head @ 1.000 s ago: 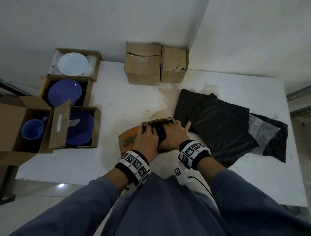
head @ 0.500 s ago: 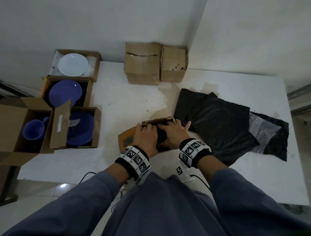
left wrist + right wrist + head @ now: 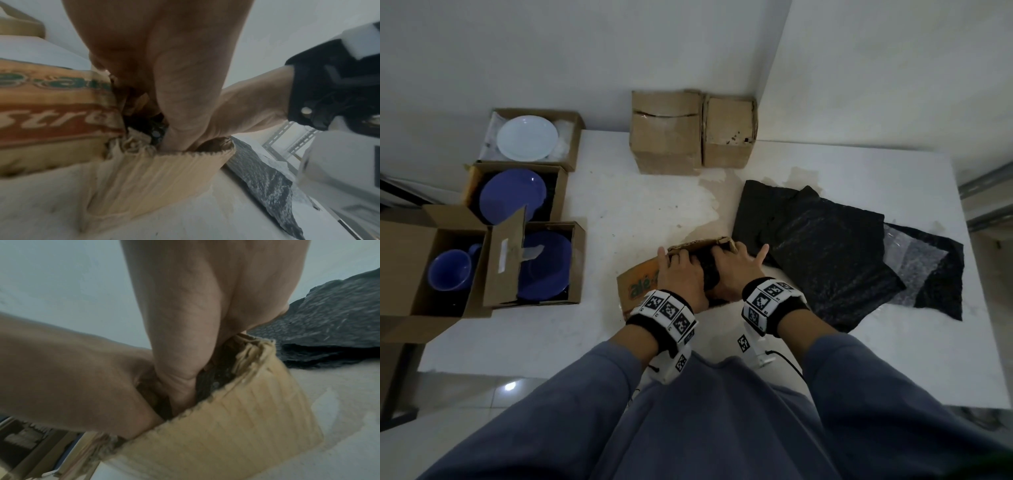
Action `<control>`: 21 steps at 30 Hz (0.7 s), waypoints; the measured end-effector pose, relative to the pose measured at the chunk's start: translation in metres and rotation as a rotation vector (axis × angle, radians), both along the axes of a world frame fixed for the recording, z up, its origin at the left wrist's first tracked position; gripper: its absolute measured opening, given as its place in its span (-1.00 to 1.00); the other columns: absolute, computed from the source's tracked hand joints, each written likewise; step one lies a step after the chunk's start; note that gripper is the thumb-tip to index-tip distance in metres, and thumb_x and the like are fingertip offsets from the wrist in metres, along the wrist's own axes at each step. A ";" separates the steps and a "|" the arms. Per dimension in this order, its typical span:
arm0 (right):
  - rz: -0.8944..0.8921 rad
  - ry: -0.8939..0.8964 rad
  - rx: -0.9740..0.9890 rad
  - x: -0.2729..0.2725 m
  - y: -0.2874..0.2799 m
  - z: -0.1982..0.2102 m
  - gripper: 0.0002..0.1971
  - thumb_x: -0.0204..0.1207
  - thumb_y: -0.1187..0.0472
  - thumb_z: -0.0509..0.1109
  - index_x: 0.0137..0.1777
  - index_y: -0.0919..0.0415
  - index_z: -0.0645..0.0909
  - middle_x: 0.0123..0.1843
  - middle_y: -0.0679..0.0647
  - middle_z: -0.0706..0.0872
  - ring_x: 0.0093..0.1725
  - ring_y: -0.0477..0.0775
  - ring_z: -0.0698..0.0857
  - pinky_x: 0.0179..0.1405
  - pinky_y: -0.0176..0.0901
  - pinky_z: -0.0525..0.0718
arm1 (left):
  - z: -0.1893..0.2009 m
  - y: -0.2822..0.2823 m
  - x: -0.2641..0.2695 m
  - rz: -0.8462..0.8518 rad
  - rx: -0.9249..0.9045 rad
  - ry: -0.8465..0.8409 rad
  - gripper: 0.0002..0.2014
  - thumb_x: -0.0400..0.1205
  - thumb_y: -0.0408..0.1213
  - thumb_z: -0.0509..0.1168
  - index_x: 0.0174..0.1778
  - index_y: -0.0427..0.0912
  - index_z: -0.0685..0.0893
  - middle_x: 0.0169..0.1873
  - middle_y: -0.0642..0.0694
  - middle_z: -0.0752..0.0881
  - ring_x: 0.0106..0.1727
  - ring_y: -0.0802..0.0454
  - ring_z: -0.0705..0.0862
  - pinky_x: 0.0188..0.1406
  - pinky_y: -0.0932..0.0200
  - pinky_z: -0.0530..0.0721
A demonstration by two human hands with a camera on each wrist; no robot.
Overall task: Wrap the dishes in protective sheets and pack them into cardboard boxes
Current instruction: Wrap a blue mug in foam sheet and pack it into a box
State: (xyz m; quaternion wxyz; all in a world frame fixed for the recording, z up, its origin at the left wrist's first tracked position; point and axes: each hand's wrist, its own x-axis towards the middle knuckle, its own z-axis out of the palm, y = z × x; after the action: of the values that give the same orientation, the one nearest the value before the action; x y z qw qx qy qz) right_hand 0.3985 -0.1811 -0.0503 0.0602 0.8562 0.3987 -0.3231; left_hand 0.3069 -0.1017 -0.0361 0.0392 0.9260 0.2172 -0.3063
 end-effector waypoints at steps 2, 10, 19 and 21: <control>0.015 -0.001 -0.023 -0.001 0.002 -0.001 -0.29 0.35 -0.25 0.50 0.48 -0.08 0.40 0.55 0.03 0.39 0.59 0.26 0.21 0.41 0.84 -0.21 | -0.003 0.001 -0.001 0.026 0.003 -0.001 -0.14 0.49 0.23 0.37 0.61 -0.18 0.31 0.49 -0.24 0.37 0.56 -0.22 0.32 0.67 -0.37 -0.16; 0.030 0.020 -0.159 0.000 0.011 -0.003 -0.28 0.32 -0.29 0.40 0.51 -0.14 0.44 0.59 0.01 0.35 0.61 0.32 0.15 0.39 0.85 -0.25 | -0.010 0.006 -0.010 -0.055 0.034 -0.079 -0.21 0.48 0.29 0.28 0.53 -0.13 0.41 0.47 -0.17 0.43 0.55 -0.17 0.33 0.63 -0.27 0.05; 0.014 0.015 -0.175 0.000 0.013 -0.005 -0.30 0.31 -0.26 0.31 0.50 -0.14 0.43 0.58 0.03 0.38 0.59 0.32 0.18 0.42 0.82 -0.21 | -0.009 0.008 -0.010 -0.044 -0.002 -0.071 -0.28 0.48 0.18 0.26 0.52 -0.10 0.38 0.44 -0.08 0.52 0.53 -0.16 0.31 0.57 -0.34 0.04; 0.019 0.023 -0.174 -0.001 0.012 -0.003 -0.27 0.33 -0.27 0.34 0.54 -0.13 0.40 0.60 0.03 0.35 0.59 0.33 0.19 0.47 0.77 -0.11 | -0.012 0.008 -0.012 -0.017 -0.024 -0.093 -0.30 0.47 0.15 0.27 0.50 -0.09 0.38 0.40 -0.06 0.53 0.52 -0.16 0.30 0.55 -0.46 -0.04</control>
State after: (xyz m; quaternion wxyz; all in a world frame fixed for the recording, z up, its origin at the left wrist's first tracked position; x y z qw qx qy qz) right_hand 0.3975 -0.1693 -0.0537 0.1328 0.8401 0.3780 -0.3657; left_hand 0.2946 -0.0940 -0.0482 0.0579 0.9404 0.2035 -0.2660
